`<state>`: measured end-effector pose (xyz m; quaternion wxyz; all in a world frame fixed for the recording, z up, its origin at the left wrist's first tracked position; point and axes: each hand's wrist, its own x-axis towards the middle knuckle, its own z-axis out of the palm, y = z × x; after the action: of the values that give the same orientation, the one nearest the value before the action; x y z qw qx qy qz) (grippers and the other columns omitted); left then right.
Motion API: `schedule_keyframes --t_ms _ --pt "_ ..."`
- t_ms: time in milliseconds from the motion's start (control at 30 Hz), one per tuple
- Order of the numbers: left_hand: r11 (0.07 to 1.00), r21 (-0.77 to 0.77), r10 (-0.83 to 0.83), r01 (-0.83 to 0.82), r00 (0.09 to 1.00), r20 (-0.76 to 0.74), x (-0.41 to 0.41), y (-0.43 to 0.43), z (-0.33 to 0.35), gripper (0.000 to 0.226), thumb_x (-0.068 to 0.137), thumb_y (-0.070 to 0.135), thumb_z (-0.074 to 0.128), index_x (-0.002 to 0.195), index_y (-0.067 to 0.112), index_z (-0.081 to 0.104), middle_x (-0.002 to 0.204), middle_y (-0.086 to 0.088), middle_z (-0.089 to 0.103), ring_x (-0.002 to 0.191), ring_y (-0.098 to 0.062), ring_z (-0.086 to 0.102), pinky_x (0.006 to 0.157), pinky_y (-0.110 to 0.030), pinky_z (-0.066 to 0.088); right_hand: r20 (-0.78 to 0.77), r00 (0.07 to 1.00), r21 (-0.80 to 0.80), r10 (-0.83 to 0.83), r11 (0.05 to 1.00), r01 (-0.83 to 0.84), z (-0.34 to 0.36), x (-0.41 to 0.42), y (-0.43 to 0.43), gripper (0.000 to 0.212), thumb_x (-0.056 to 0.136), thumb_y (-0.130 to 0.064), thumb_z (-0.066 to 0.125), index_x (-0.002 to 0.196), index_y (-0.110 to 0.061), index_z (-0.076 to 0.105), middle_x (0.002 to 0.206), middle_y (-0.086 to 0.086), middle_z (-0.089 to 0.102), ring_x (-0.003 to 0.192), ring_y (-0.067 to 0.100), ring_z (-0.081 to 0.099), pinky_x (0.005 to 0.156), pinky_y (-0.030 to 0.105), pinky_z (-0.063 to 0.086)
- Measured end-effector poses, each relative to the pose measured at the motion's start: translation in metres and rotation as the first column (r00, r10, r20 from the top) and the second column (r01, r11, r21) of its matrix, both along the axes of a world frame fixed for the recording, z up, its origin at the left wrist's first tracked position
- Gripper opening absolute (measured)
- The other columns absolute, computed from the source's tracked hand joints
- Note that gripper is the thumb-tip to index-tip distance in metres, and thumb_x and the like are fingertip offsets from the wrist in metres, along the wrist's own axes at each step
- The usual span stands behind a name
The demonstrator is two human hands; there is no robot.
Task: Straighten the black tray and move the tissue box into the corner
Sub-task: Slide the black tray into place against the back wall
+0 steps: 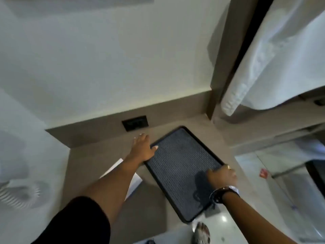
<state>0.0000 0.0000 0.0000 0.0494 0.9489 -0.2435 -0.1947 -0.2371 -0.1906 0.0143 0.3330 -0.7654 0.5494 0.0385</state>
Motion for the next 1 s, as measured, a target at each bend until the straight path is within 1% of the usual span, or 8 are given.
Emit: schedule_keyframes --t_ms 100,167,267,300,533,667,767,1000 --pt "0.999 0.017 -0.033 0.032 0.999 0.010 -0.002 -0.012 -0.019 0.062 0.100 0.044 0.044 0.145 0.002 0.035 0.156 -0.019 0.032 0.148 -0.030 0.025 0.121 -0.046 0.017 -0.050 0.983 0.129 -0.174 0.975 0.179 -0.019 -0.026 0.000 0.043 0.064 -0.037 0.071 0.089 -0.004 0.061 0.104 0.025 0.065 0.080 0.037 0.063 0.072 0.040 0.055" --pt "1.000 0.007 -0.019 0.019 0.999 0.029 -0.003 -0.021 -0.026 0.054 0.100 0.037 0.046 0.140 0.003 0.041 0.150 -0.018 0.041 0.143 -0.030 0.033 0.119 -0.045 0.022 -0.062 0.971 0.242 -0.232 0.940 0.240 -0.033 -0.037 0.003 0.047 0.053 -0.037 0.072 0.084 -0.003 0.064 0.085 0.020 0.070 0.070 0.033 0.065 0.057 0.033 0.050" --pt "1.000 0.012 -0.022 0.022 0.999 0.043 0.003 -0.029 -0.032 0.045 0.098 0.029 0.048 0.135 0.002 0.046 0.139 -0.016 0.050 0.132 -0.030 0.044 0.111 -0.041 0.030 -0.023 0.950 0.343 -0.310 0.890 0.299 -0.046 -0.032 -0.002 0.030 0.062 -0.026 0.076 0.076 0.000 0.066 0.056 0.009 0.067 0.049 0.026 0.063 0.039 0.023 0.040" --pt "1.000 -0.003 -0.017 0.017 0.999 0.035 0.007 -0.030 -0.035 0.042 0.098 0.026 0.049 0.132 0.001 0.049 0.135 -0.017 0.052 0.127 -0.031 0.048 0.106 -0.040 0.034 -0.026 0.947 0.359 -0.319 0.881 0.307 -0.051 -0.029 -0.006 0.024 0.066 -0.022 0.074 0.075 -0.001 0.067 0.055 0.007 0.065 0.048 0.025 0.061 0.039 0.023 0.038" --pt "0.981 -0.127 0.148 -0.144 0.988 0.030 0.021 -0.041 -0.048 0.025 0.097 0.017 0.055 0.106 -0.004 0.064 0.117 -0.024 0.061 0.108 -0.041 0.058 0.088 -0.044 0.047 -0.128 0.950 0.333 -0.285 0.890 0.312 -0.065 -0.020 -0.024 0.033 0.066 -0.025 0.077 0.086 0.000 0.070 0.072 0.010 0.067 0.060 0.024 0.060 0.045 0.024 0.038" --pt "0.957 -0.136 0.257 -0.257 0.966 -0.015 0.012 -0.037 -0.046 0.016 0.094 0.010 0.056 0.096 -0.003 0.065 0.109 -0.023 0.067 0.100 -0.040 0.064 0.082 -0.041 0.050 -0.078 0.963 0.238 -0.259 0.933 0.271 -0.058 -0.014 -0.048 0.030 0.070 -0.024 0.078 0.069 -0.002 0.057 0.094 0.024 0.071 0.067 0.031 0.063 0.067 0.031 0.044" --pt "0.909 -0.159 0.375 -0.384 0.923 -0.088 -0.010 -0.028 -0.042 0.017 0.092 0.014 0.059 0.095 0.000 0.067 0.106 -0.022 0.070 0.099 -0.039 0.066 0.085 -0.043 0.053 -0.036 0.987 0.147 -0.157 0.976 0.160 -0.052 0.003 -0.080 0.029 0.069 -0.025 0.074 0.081 -0.005 0.058 0.102 0.028 0.070 0.093 0.041 0.067 0.072 0.032 0.043" --pt "0.802 -0.176 0.541 -0.570 0.819 -0.191 -0.084 -0.010 -0.040 0.022 0.088 0.018 0.060 0.092 -0.003 0.068 0.099 -0.024 0.071 0.096 -0.040 0.067 0.078 -0.040 0.050 -0.030 0.988 0.001 0.148 0.989 -0.148 -0.040 0.061 -0.148 0.026 0.083 -0.016 0.059 0.101 0.001 0.068 0.106 0.031 0.068 0.099 0.044 0.065 0.075 0.035 0.044"
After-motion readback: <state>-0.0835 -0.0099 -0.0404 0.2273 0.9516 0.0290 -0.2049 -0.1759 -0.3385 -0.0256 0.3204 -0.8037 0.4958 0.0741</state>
